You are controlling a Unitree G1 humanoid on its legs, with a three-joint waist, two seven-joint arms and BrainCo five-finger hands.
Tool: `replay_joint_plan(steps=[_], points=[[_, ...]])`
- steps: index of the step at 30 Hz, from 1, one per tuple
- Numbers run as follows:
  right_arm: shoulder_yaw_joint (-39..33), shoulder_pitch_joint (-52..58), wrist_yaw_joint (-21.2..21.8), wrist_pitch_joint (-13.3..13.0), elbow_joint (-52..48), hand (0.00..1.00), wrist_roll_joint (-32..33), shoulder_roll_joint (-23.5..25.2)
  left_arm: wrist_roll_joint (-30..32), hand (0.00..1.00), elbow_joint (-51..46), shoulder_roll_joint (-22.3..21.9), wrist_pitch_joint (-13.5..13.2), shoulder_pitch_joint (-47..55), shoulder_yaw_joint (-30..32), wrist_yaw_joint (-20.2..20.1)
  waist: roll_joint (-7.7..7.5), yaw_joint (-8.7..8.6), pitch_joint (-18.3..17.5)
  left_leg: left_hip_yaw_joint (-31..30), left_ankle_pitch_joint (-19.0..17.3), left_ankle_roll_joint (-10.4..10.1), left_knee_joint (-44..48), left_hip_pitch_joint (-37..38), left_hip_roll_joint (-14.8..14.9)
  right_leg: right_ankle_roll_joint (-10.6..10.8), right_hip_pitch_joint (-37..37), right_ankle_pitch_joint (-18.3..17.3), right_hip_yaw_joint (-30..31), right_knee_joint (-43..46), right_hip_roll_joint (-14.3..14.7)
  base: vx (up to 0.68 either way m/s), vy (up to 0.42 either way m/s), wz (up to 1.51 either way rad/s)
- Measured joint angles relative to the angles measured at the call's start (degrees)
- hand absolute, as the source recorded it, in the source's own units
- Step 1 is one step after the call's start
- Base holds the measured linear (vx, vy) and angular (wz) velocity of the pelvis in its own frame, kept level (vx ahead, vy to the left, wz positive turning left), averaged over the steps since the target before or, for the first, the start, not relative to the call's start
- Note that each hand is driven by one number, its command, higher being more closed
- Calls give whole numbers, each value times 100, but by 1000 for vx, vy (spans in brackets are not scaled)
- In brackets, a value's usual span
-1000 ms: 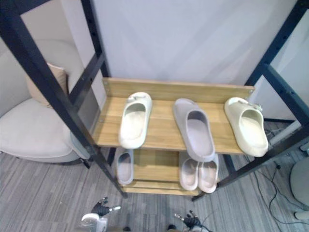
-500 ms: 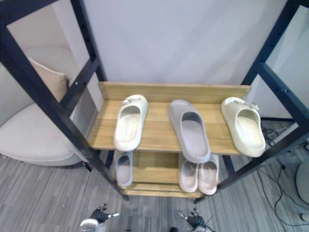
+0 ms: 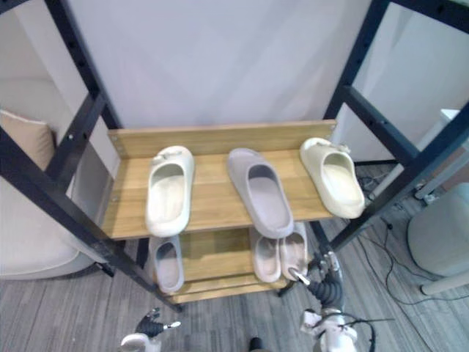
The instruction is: Organize the slippers on the shoe rack
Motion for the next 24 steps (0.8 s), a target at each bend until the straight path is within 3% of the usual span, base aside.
replay_joint_plan(steps=[6, 11, 18, 24], points=[[29, 350, 257, -145, -830, 0, -62, -13, 4, 0, 25, -90, -40, 4, -241, -71, 12, -193, -9, 41, -10, 7, 40, -29, -16, -1, -101, -8, 96, 75, 3, -21, -1, -6], [-70, 212, 337, -246, -1138, 0, -64, -215, 10, 0, 151, -49, -102, -61, -620, -132, 16, -221, -11, 35, -32, 23, 68, -51, -23, -1, -113, -7, 118, 67, 3, 0, 0, 0], [-763, -341, 318, -367, -1200, 0, -31, -415, 14, 0, 259, -29, -131, -83, -629, -168, 38, -273, -35, -153, -55, 36, 185, -245, -62, -1, -159, -7, -5, 62, -27, -9, -2, 12], [-1107, -960, 194, -373, -1198, 0, 15, -920, 117, 0, 377, -26, -222, -79, -615, -274, 92, -266, -121, -323, -53, 36, 195, -276, -77, 5, -54, -4, -178, -40, -48, -5, -15, 15]])
